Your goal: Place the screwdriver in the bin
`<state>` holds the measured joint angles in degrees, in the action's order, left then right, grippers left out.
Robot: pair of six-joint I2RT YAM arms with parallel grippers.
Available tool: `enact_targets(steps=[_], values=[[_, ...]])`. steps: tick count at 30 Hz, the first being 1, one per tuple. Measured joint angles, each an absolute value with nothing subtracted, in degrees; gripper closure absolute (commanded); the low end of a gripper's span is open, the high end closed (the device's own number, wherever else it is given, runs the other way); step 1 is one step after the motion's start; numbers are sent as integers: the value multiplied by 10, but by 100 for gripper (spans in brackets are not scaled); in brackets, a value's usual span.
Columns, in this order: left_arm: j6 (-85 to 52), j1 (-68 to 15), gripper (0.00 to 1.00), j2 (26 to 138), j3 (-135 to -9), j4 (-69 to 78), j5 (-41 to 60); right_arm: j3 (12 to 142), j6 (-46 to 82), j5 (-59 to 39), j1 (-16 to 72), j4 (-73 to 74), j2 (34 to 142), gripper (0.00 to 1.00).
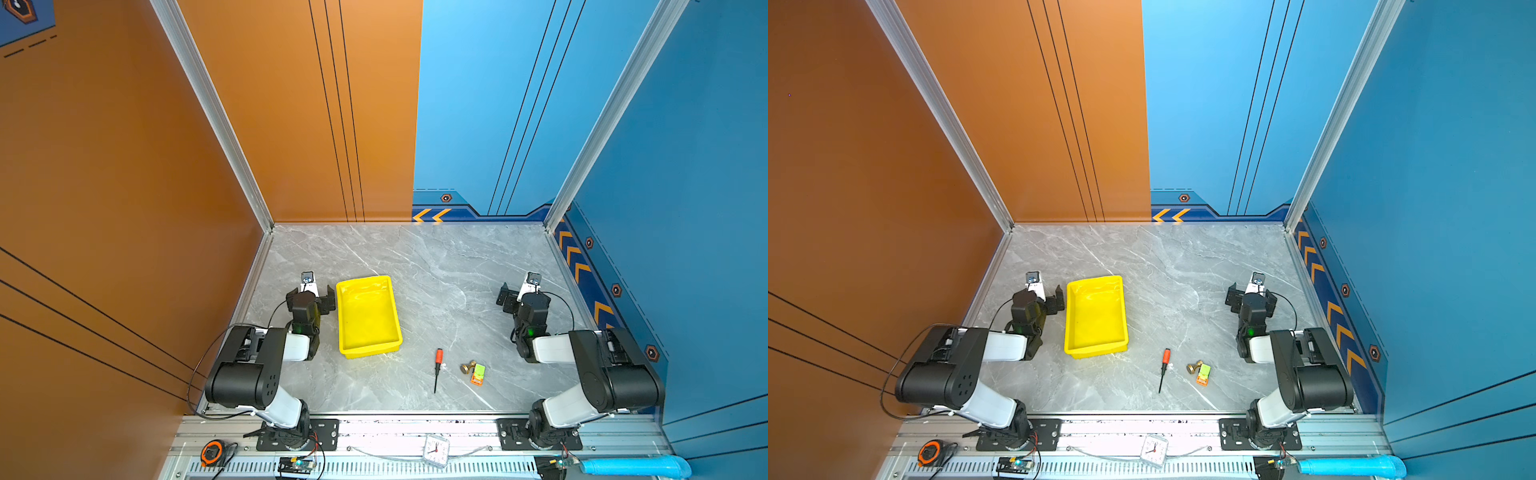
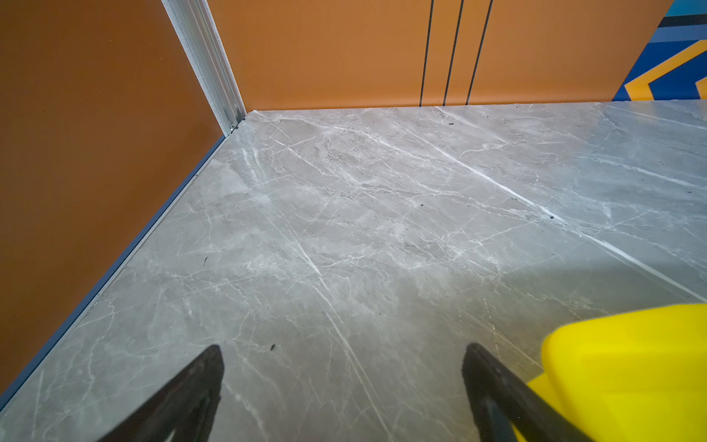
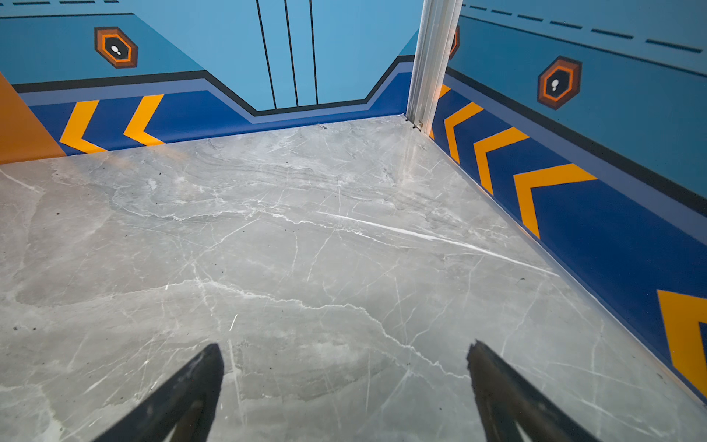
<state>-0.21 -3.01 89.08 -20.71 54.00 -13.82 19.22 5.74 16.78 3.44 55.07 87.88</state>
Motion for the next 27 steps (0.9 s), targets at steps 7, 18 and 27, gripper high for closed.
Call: enact_targets(steps=[7,18,27], values=[[-2,-30,2,891,-207,540,-138,192,57,168,34,551,879,0],[-2,-26,2,877,-207,521,-125,206,53,168,35,496,849,0],[-20,-25,2,718,-241,342,-114,238,65,183,66,341,704,0]])
